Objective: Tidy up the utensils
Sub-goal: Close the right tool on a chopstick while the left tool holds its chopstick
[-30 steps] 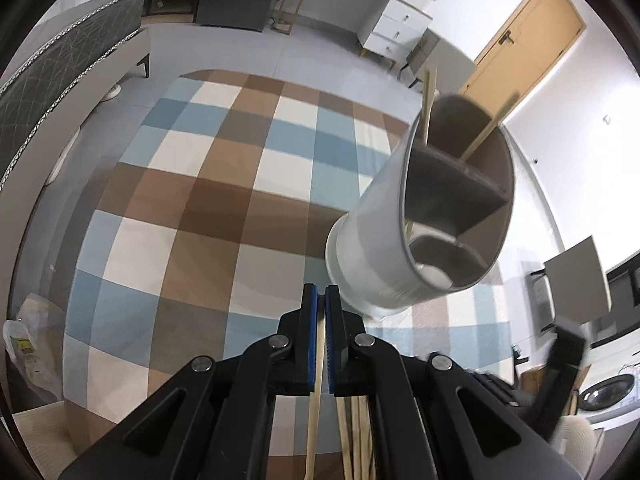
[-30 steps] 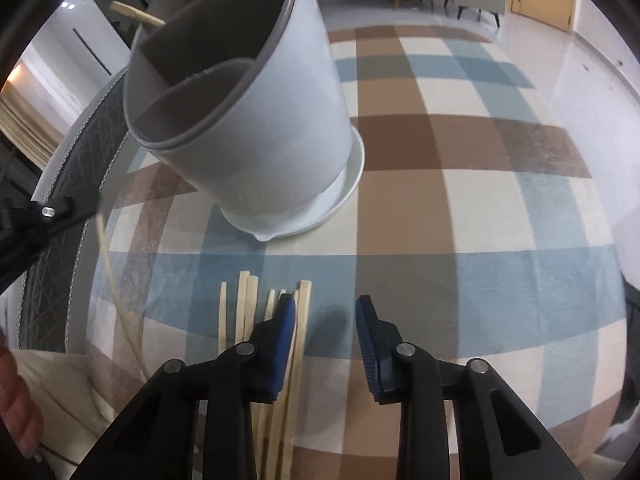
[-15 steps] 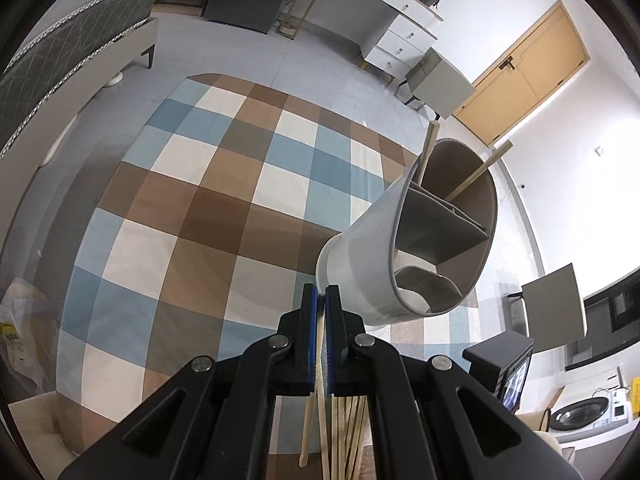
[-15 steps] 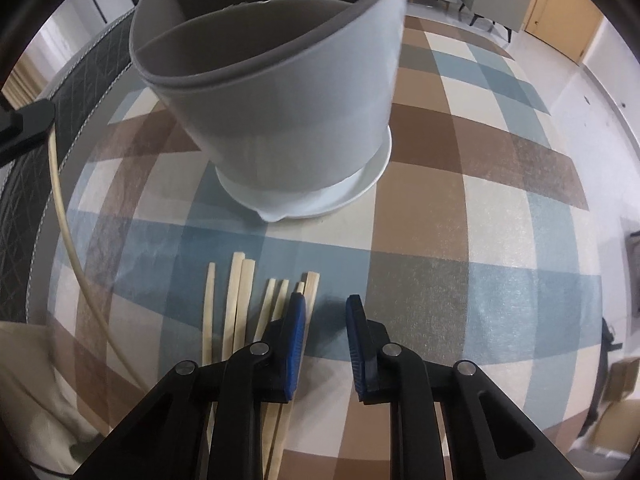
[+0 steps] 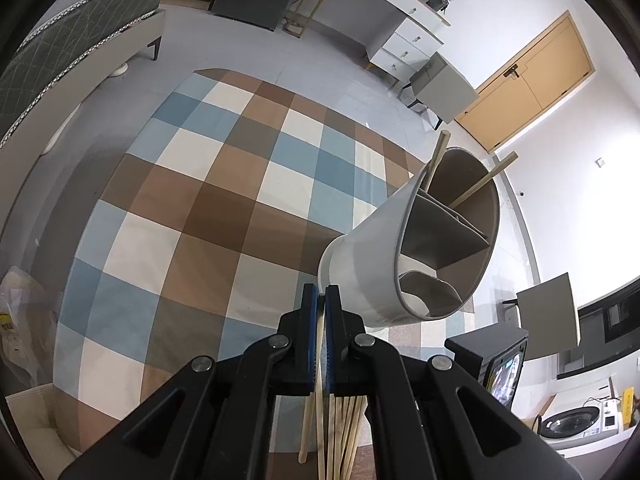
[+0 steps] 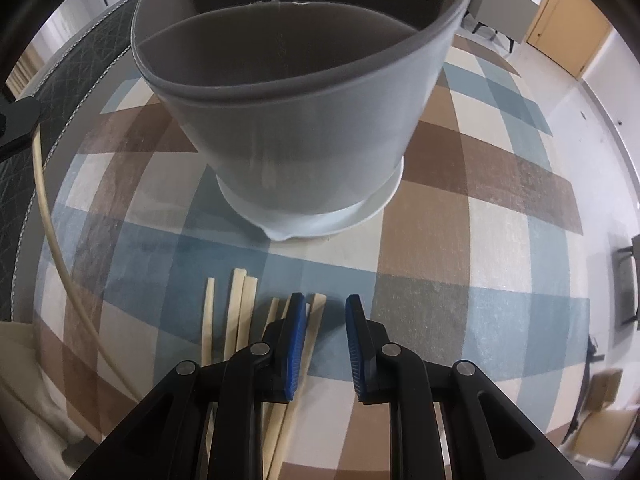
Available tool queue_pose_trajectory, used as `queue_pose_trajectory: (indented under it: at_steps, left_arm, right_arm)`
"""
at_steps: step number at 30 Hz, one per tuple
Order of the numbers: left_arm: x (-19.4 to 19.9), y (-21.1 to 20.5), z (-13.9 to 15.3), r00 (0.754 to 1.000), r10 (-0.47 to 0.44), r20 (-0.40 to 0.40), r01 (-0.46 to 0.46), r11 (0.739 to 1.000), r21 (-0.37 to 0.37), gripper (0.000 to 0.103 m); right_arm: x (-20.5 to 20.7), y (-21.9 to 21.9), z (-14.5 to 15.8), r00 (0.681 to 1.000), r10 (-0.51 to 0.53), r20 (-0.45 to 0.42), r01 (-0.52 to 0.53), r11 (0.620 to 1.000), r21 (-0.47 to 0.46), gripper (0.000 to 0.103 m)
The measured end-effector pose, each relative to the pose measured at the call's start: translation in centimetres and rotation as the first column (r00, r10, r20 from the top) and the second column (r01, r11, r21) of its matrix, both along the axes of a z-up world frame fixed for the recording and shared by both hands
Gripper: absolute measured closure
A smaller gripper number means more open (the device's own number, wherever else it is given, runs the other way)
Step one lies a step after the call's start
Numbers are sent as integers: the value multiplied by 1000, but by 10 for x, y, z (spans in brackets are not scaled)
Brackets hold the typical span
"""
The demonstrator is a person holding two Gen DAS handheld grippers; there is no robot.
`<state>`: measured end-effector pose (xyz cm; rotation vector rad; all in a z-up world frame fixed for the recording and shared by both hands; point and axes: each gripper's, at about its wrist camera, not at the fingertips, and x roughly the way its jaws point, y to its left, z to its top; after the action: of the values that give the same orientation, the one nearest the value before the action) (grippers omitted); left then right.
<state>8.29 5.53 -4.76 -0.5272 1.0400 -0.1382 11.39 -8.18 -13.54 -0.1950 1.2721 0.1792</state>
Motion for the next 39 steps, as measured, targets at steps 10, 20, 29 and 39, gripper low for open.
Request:
queue_pose_trajectory:
  at_steps: [10,20,29,39]
  left_arm:
    - [0,2,-3,1000,-2,-9,2,1000,-7,103]
    - [0,1,-5,1000,3,-17,-3,1000,-2,103]
    - [1,2,-6,1000,0,-24,0,1000,-6,103]
    - [3,14,-13,997,44,-69,-46,999,-28,103]
  right_arm:
    - [0,-2,0,1000,-5,6,5,1000,3,92]
    - [-4,-28,14,996,-78,33,73,987,142,101]
    - [-19,-32,8,999,-28,-18,30,988,154,98]
    - [-16,-14,2,1000,23,-3,-22,999,44,97]
